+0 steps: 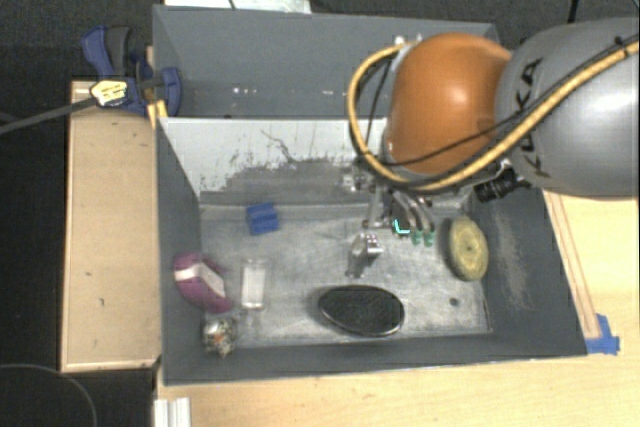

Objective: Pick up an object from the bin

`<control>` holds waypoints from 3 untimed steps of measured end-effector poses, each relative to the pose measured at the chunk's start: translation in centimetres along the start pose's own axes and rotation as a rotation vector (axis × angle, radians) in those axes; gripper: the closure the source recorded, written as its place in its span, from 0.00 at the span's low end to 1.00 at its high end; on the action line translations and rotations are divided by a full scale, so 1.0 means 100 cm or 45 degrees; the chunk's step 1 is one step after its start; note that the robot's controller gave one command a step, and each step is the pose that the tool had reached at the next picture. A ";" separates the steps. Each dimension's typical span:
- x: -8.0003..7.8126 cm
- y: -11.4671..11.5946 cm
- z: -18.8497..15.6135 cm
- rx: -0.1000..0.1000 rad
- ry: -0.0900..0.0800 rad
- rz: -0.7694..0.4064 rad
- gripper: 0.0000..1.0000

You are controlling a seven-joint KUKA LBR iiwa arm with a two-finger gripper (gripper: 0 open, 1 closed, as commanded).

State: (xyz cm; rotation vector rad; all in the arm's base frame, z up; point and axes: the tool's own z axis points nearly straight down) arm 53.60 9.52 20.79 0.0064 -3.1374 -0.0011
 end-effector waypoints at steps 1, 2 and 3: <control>0.045 -0.047 0.109 0.003 0.007 -0.070 0.00; 0.042 -0.045 0.105 0.000 -0.005 -0.068 1.00; 0.028 -0.041 -0.057 0.000 -0.019 -0.093 1.00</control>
Offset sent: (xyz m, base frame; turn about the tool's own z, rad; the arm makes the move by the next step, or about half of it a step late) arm -0.0423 -0.0450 -0.1047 -0.0579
